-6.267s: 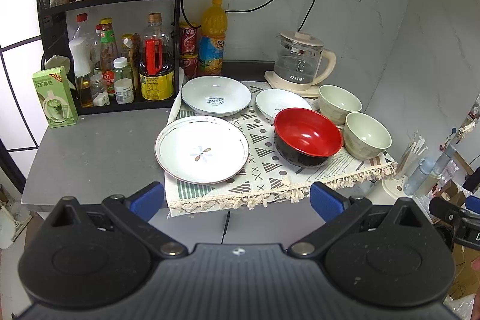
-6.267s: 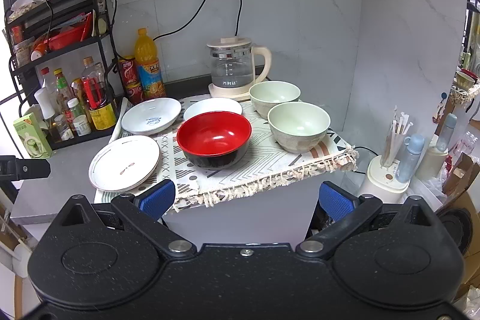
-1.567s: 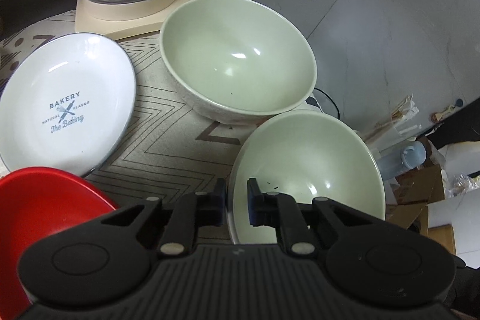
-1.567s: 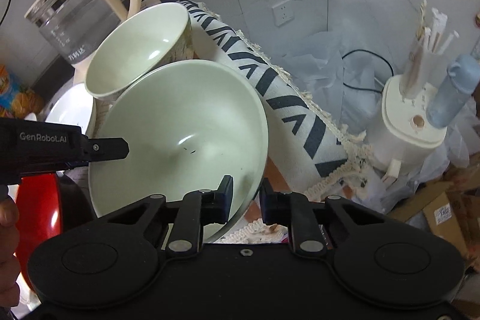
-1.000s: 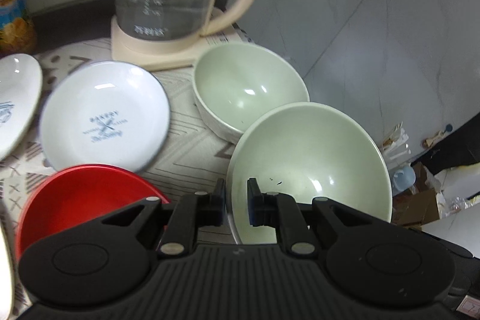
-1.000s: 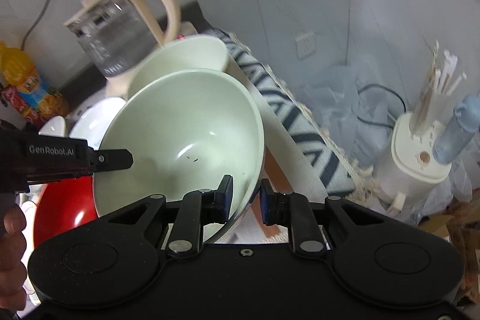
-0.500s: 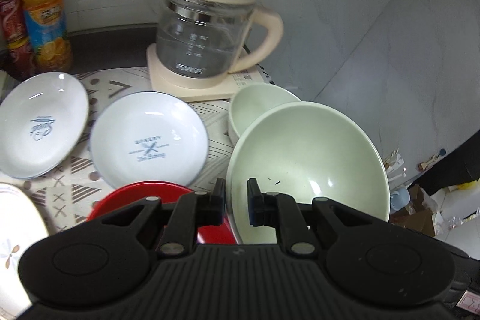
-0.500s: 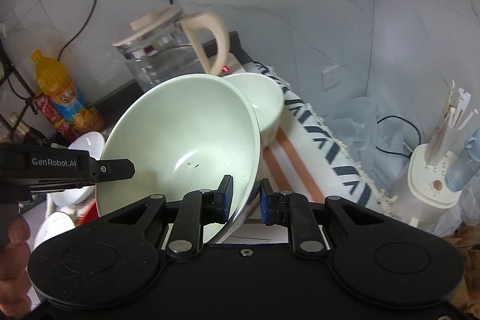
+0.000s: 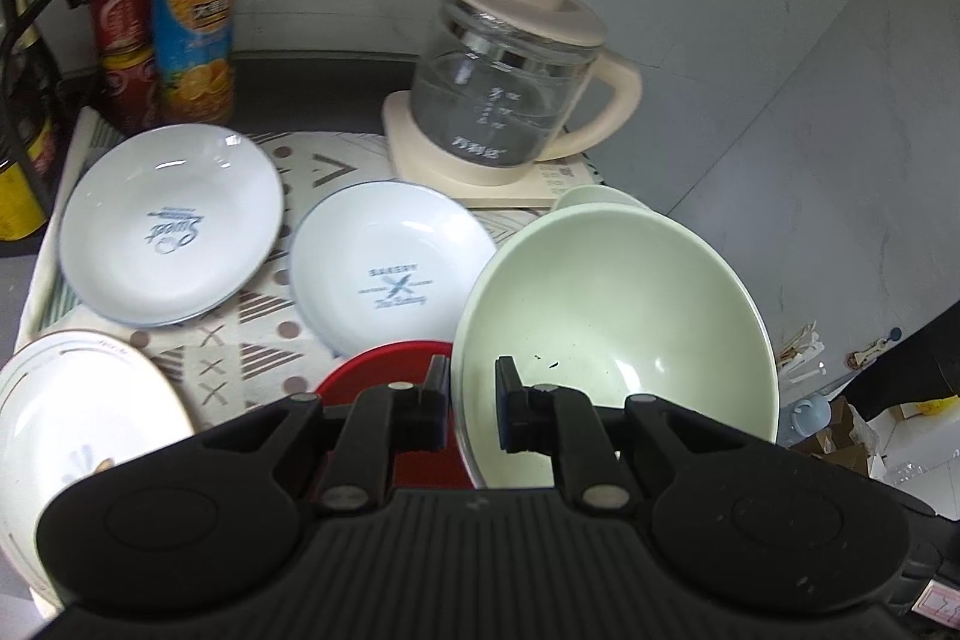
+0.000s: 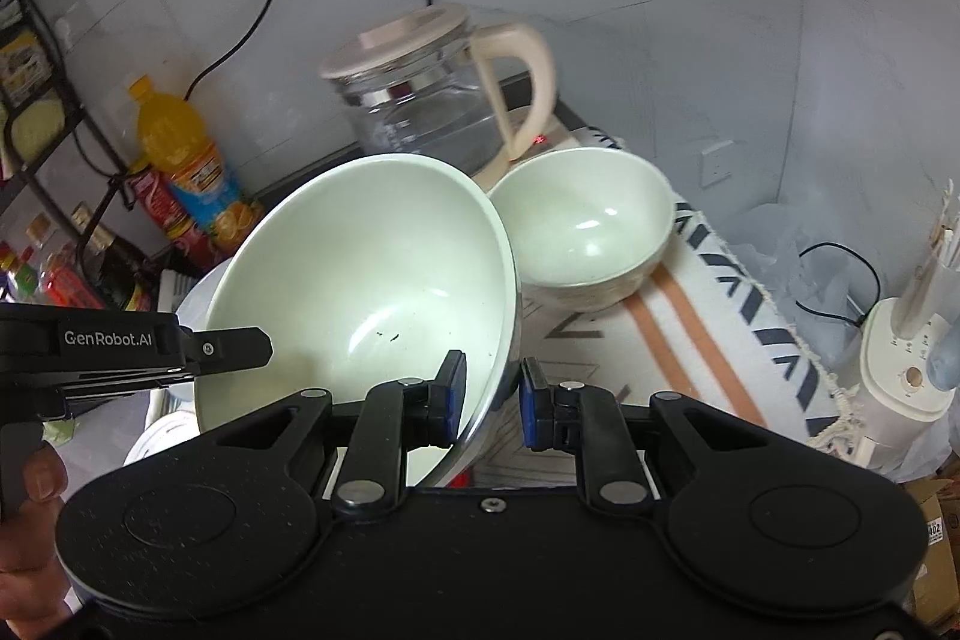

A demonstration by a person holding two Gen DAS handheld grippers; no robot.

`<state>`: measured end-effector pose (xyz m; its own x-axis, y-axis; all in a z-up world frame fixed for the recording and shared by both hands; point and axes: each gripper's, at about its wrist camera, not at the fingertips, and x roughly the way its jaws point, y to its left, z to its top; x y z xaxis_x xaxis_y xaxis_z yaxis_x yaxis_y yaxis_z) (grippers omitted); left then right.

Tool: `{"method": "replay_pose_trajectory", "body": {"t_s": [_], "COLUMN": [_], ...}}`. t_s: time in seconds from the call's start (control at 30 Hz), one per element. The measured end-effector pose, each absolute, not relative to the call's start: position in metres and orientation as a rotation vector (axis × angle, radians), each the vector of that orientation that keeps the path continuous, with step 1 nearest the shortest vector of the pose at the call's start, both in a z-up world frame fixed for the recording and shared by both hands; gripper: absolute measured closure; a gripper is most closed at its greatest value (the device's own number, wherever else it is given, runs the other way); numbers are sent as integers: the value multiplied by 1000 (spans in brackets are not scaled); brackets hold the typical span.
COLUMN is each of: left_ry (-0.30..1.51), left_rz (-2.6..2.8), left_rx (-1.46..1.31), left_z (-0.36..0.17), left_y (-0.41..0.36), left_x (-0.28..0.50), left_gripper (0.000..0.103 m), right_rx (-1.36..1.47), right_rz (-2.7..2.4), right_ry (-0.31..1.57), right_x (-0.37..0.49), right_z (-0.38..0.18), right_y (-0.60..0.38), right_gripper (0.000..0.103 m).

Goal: Organize plates and bowls
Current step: 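Carry the green bowl over the red bowl and lower it inside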

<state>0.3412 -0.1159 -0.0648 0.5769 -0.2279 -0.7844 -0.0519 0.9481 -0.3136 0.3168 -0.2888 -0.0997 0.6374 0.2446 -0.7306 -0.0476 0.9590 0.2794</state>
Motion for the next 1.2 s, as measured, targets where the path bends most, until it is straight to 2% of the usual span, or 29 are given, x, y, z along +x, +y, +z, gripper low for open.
{"method": "replay_pose_trajectory", "body": {"t_s": [0.87,1.2], "left_ry": [1088,1110], "left_rz": [-54,-38], "left_rx": [-342,-315], "left_z": [-117,-127], "left_y": [-73,-77], "left_x": [317,325], "left_gripper": [88,86], "right_rx": [203,215], "right_rz": [196,151], "right_ry": [974,993], "right_x": [298,309], "right_z": [-137,-158], "right_y": [-233,-236], "right_gripper": [82,87]}}
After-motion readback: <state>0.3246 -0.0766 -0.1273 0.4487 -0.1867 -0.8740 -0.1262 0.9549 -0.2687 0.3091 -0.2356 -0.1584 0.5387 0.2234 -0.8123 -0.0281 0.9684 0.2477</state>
